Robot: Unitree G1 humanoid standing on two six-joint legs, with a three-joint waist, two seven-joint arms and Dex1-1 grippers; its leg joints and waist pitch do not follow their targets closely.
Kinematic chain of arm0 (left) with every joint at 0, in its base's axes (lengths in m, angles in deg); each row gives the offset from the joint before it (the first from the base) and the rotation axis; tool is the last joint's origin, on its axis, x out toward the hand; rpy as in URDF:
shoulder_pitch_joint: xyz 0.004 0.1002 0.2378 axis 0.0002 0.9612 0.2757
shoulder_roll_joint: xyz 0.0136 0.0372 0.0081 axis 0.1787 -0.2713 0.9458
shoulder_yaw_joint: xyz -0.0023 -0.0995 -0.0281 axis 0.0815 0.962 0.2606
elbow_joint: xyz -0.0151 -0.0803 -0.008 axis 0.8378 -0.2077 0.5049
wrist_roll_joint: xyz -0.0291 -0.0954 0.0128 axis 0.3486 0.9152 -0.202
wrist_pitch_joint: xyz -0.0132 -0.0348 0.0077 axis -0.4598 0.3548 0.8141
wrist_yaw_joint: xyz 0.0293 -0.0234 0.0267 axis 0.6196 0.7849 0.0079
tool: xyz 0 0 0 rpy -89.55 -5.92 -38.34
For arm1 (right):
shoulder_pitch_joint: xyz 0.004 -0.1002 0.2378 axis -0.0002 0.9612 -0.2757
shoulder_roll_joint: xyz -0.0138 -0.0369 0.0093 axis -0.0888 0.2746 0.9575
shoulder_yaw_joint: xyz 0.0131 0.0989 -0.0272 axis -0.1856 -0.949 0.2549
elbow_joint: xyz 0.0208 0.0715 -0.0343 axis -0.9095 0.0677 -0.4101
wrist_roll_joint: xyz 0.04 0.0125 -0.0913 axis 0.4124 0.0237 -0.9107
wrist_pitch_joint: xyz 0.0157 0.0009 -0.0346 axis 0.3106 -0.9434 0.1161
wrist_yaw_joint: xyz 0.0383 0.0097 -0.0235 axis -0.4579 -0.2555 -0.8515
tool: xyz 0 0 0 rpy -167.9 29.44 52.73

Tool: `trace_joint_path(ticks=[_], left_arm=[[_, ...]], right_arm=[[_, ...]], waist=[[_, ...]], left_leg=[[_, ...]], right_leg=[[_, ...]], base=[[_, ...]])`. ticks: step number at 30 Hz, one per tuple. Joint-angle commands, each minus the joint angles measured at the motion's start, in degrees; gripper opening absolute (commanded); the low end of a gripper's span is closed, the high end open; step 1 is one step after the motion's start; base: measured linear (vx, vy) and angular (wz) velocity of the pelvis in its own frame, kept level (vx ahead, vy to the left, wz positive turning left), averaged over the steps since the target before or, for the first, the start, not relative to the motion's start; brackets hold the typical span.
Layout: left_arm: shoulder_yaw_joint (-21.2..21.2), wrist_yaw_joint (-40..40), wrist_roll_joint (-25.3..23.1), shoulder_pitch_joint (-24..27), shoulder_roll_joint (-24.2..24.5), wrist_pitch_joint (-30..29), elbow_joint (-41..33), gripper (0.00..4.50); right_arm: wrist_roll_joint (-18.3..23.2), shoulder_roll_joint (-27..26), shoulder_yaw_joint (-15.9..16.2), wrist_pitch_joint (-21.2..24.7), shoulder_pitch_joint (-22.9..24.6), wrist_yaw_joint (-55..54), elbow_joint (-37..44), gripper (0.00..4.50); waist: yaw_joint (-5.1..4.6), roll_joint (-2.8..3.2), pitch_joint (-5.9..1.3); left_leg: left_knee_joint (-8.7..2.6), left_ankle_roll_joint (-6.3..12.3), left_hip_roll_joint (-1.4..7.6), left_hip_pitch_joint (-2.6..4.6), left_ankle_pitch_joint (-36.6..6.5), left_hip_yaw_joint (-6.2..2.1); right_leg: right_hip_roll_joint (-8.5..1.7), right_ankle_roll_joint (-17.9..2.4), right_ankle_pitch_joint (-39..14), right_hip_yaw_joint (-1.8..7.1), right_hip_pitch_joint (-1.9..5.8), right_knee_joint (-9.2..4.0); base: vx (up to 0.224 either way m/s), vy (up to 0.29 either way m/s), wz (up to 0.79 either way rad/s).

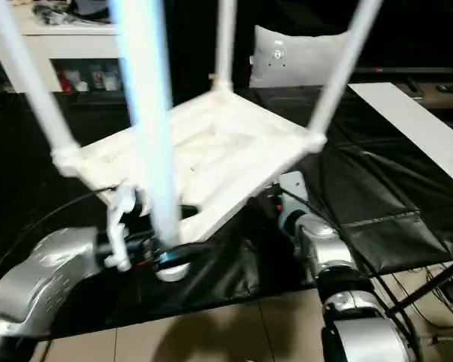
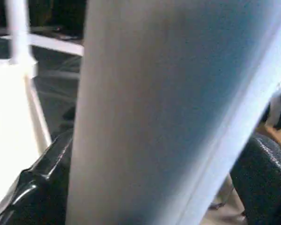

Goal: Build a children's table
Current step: Rotate table base

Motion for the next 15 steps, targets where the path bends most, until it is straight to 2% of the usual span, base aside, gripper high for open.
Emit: trace_joint_path(ticks=[1,5,6,11,15], left_arm=[[-3.55,-0.48,2.22,-1.27,-1.95,-0.89,-1.29,4.46],[-4.35,-0.17,1.92,-1.94,-3.27,-1.28,-0.8,4.46],[-4.36,-0.17,1.92,-1.95,-3.28,-1.29,-0.8,4.46],[-5.25,0.35,1.45,-3.02,-4.17,-2.11,-0.12,4.46],[-4.89,1.8,0.24,-3.84,-4.85,-1.41,1.23,4.46]], right_arm=[[-0.06,-2.98,2.28,-2.1,-1.91,2.94,0.78,4.5],[-0.42,-4.61,3.39,-2.74,-1.51,4.81,1.03,4.5],[-0.42,-4.63,3.4,-2.74,-1.5,4.83,1.04,4.5],[-1.8,-5.82,4.23,-4.75,-1.27,6.36,-0.61,4.5],[-2.19,-5.91,4.18,-5.25,-1.18,5.94,-0.97,4.5]], waist=[[0.41,-0.02,-3.28],[-0.01,0.02,-3.38],[-0.08,0.22,-3.34],[0.03,0.4,-3.3],[0.29,0.36,-3.27]], left_leg=[[-4.15,3.21,1.34,-1.49,-5.92,0.08],[-4.07,3.52,1.4,-1.47,-5.63,0.07],[-4.12,3.67,1.48,-1.43,-5.64,0.05],[-4.16,3.48,1.63,-1.28,-6.0,0.08],[-4.19,3.13,1.6,-1.22,-6.37,0.11]], right_leg=[[-4.34,-6.7,-21.45,3.78,3.85,-3.59],[-4.38,-7.21,-20.78,3.81,3.86,-3.53],[-4.3,-7.53,-20.29,3.8,3.8,-3.5],[-4.36,-8.37,-19.55,3.89,3.74,-3.34],[-4.37,-8.16,-20.04,3.91,3.8,-3.48]], base=[[0.0,0.0,0.0],[0.0,0.0,0.0],[0.0,0.0,0.0],[0.0,0.0,0.0],[0.0,0.0,0.0]])
